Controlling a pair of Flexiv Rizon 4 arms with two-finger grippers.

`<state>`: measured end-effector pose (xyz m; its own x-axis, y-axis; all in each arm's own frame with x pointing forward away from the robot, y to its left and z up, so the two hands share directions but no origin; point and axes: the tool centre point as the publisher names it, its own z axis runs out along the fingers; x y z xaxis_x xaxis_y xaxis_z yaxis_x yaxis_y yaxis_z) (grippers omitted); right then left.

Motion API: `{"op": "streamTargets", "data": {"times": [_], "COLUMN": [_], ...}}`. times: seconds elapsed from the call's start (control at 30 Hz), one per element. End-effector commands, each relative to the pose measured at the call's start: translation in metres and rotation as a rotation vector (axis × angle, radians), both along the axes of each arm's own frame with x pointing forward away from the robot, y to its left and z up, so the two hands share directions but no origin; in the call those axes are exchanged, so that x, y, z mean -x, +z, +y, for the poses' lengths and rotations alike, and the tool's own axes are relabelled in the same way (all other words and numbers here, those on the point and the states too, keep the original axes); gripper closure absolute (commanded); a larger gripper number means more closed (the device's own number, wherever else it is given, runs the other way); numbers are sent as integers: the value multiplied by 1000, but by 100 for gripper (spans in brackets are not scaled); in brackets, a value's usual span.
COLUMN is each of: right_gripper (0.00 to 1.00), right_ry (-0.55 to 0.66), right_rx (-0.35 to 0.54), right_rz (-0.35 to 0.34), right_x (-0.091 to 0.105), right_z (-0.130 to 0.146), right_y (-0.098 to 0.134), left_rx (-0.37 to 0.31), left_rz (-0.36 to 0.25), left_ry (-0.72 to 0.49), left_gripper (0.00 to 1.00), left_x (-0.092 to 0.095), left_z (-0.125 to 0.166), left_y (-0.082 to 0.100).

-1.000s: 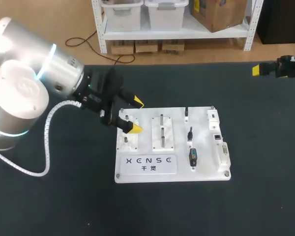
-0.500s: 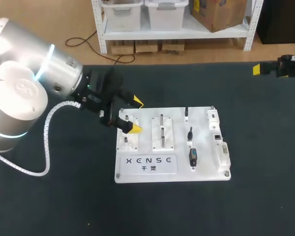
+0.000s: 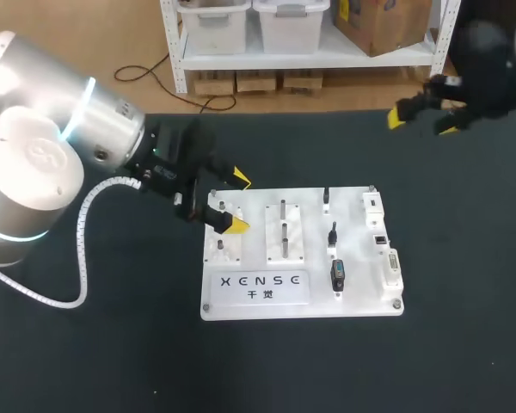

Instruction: Insert the Ethernet cable into its matching sockets.

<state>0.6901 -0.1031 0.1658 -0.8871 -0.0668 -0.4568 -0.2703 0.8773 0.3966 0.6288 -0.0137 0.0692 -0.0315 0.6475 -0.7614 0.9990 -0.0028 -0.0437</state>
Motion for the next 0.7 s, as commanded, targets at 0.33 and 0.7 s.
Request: {"op": "streamTargets", "data": {"times": [0.33, 0.7], "right_gripper": [0, 0], "right_ry": [-231, -267], "right_rx": [393, 458], "right_rz": [80, 178], "right_x": [32, 41], "right_z": [42, 91], "right_y": [6, -38], "left_rx": [2, 2], "left_rz": [-2, -2], "left_ry": [1, 1], "left_gripper": [0, 0], "left_x": [1, 1], "left_z": [1, 1], "left_y": [0, 0]}}
